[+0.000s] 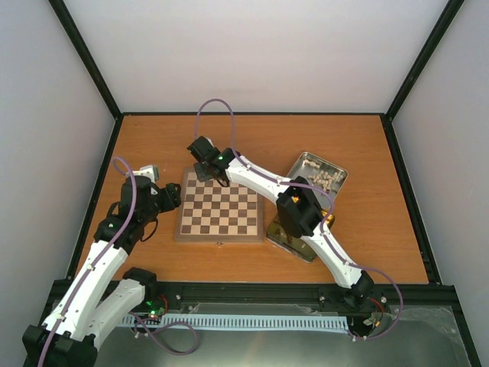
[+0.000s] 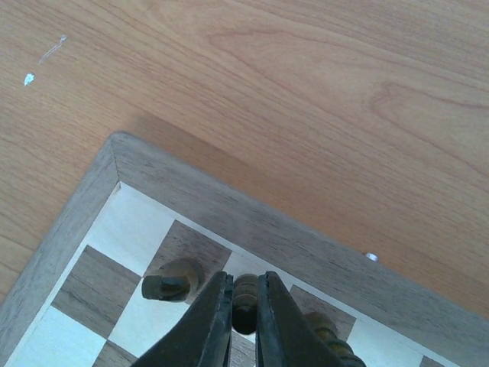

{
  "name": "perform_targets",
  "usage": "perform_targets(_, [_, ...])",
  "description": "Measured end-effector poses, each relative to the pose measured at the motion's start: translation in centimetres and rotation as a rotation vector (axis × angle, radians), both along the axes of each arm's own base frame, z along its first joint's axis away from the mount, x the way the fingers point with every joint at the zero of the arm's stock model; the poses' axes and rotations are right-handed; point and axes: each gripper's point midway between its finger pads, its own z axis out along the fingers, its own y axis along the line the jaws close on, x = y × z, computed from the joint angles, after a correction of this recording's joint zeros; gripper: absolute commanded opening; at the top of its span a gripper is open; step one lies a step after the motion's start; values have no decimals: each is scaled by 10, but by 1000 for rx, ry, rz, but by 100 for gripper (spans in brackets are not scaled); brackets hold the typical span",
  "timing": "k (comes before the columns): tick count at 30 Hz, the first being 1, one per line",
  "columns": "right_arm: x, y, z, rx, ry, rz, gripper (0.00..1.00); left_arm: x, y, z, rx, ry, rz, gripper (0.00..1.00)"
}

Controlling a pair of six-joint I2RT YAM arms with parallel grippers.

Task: Set up the chess pieces on the board
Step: Place the chess piece on the chessboard, then pick up the chess piece from the storage box.

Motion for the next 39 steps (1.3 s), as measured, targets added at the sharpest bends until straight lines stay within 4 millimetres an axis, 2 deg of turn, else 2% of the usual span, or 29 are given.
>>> perform_targets(10, [-1,-1,-2,-8,7,5,28,0,0,-1,1,3,0,69])
perform_targets(16, [-2,0,2,-1,4,6,30,0,0,-1,1,3,0,69])
perform_targets(19, [-2,0,17,15,-10,5,30,0,0,-1,1,3,0,69])
perform_targets(24, [-6,-13,64,53,-58,-25,32,0,0,0,-1,-2,-1,69])
perform_targets(27, [-21,-41,91,59,-74,-57,34,-1,0,2,-4,-7,-3,70])
perform_targets(30, [-41,-80,110,58,-86,-105,37,-1,-1,3,-8,-10,-7,70])
perform_targets(32, [-58,-114,117,55,-87,-145,41,-1,-2,3,-10,-10,-11,70])
perform_targets(36, [-82,-183,114,38,-72,-255,47,-2,-4,2,-17,-7,-23,70])
perform_targets(39, [-99,-227,99,19,-36,-338,47,-2,-6,1,-23,-4,-32,69])
